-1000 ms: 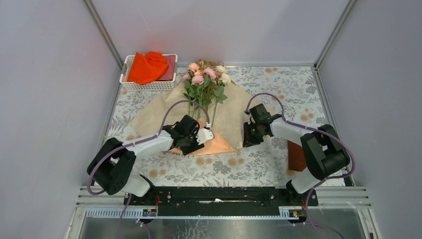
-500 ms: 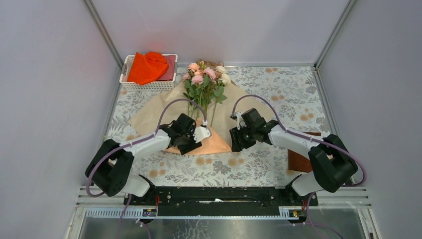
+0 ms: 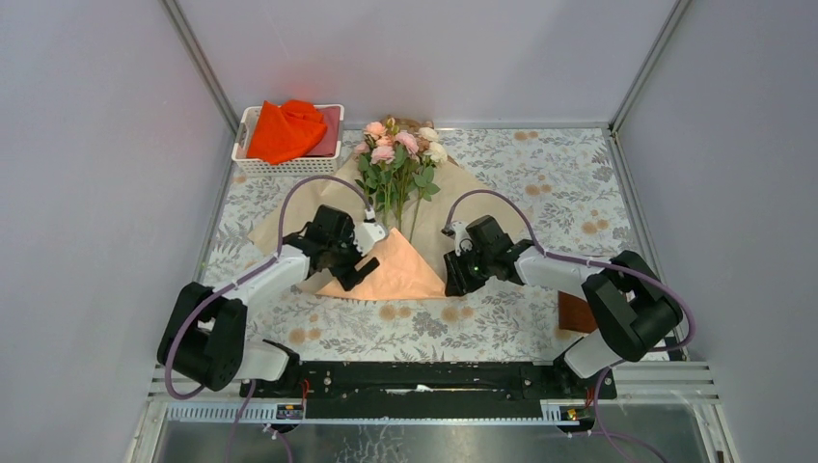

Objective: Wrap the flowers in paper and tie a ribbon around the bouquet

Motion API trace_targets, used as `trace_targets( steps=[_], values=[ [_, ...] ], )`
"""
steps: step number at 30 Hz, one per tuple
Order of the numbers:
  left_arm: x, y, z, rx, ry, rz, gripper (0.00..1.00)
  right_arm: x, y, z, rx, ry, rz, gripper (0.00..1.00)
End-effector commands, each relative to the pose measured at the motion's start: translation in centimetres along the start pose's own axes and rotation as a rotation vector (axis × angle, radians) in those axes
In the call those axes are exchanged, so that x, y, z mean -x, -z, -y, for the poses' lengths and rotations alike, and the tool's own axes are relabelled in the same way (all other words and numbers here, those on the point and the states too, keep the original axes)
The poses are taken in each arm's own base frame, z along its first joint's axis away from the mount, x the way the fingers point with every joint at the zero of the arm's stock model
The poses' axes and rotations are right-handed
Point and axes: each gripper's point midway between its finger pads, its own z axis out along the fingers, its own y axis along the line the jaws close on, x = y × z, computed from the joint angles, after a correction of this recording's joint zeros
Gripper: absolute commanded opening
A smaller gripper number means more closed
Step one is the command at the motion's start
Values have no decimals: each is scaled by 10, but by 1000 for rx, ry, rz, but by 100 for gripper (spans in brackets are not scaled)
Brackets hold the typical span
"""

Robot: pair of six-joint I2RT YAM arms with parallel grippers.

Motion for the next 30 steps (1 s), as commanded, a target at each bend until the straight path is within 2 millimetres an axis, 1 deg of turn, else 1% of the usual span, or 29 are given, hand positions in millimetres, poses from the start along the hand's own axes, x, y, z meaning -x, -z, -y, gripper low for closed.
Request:
trace_targets(
  steps=[1,3,6,7,8,10,12,13,14,17,18,19,20,21,24,26,28,30],
  values=[
    [32,1,-5,-80,84,135,92,4,-2,-3,26,7,19,34],
    [33,-2,4,-142,112,137,92,3,0,-3,24,4,22,33],
    [36,-4,27,-277,127,167,93,4,3,-5,31,9,36,34],
    [37,-4,32,-305,128,176,93,4,3,-6,35,11,35,34],
    [38,-5,33,-318,129,179,93,4,4,-7,40,11,34,34],
    [40,-8,29,-308,134,170,92,3,4,-10,54,10,26,34],
    [42,-9,28,-314,139,164,89,3,6,-14,74,11,25,34],
    [42,-8,31,-331,142,163,83,4,7,-16,82,12,28,34],
    [44,-6,34,-354,144,167,74,5,8,-18,92,12,31,35],
    [47,5,46,-419,129,190,39,10,15,-26,119,4,42,37],
    [48,8,50,-433,111,201,24,11,18,-29,131,-6,44,37],
    [46,11,53,-443,95,209,11,13,22,-32,148,-19,45,38],
    [45,13,55,-444,79,216,3,15,26,-36,171,-36,48,38],
    [41,14,58,-443,62,218,0,17,30,-39,198,-60,50,39],
    [29,20,66,-452,2,213,0,25,44,-46,267,-133,81,40],
    [23,25,71,-462,-44,217,0,29,48,-40,260,-196,101,38],
    [19,30,79,-484,-91,232,0,27,44,-28,198,-258,100,31],
    [15,34,88,-506,-146,236,0,21,35,-22,172,-313,70,22]
  ],
)
